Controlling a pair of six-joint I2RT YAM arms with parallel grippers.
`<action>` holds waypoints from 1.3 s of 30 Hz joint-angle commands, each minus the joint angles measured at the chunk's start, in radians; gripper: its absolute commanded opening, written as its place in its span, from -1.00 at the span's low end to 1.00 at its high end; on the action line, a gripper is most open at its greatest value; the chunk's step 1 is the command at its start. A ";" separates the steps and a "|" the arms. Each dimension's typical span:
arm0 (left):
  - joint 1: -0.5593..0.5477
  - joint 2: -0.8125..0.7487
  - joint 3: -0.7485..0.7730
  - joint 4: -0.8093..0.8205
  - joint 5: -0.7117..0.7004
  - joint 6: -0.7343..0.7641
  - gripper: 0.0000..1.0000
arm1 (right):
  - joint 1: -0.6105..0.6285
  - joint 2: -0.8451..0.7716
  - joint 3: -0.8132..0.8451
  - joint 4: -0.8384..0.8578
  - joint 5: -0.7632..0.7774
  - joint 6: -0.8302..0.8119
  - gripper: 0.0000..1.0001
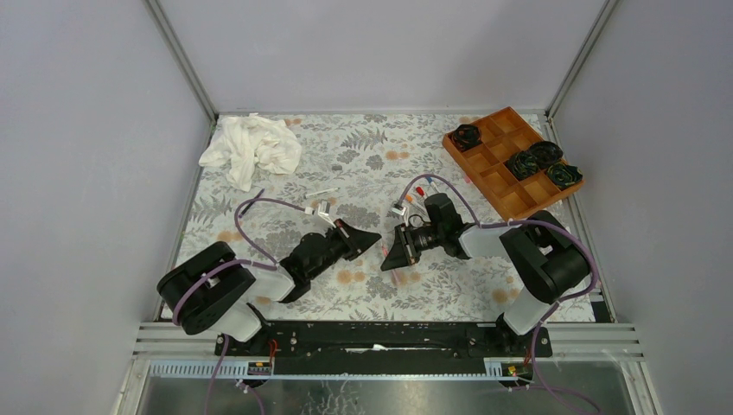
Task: Insert the pens into the pen caps
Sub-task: Insert the pen cap onto the pen.
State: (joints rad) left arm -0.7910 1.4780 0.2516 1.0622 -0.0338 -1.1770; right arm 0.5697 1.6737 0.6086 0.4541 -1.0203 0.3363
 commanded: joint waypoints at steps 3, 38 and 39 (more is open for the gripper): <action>-0.017 -0.007 0.005 0.055 -0.035 0.008 -1.00 | 0.006 0.005 0.036 0.005 0.020 0.023 -1.00; -0.199 -0.140 0.012 -0.093 -0.216 0.148 -1.00 | -0.033 -0.101 0.019 0.021 0.127 0.035 -1.00; -0.202 -0.160 0.013 -0.119 -0.222 0.162 -1.00 | -0.033 -0.105 0.019 0.019 0.118 0.025 -1.00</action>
State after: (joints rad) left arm -0.9527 1.3991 0.2707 0.9710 -0.2806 -1.0828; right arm 0.5579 1.6096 0.6018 0.4488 -0.9615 0.4221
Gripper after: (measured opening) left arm 0.029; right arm 0.158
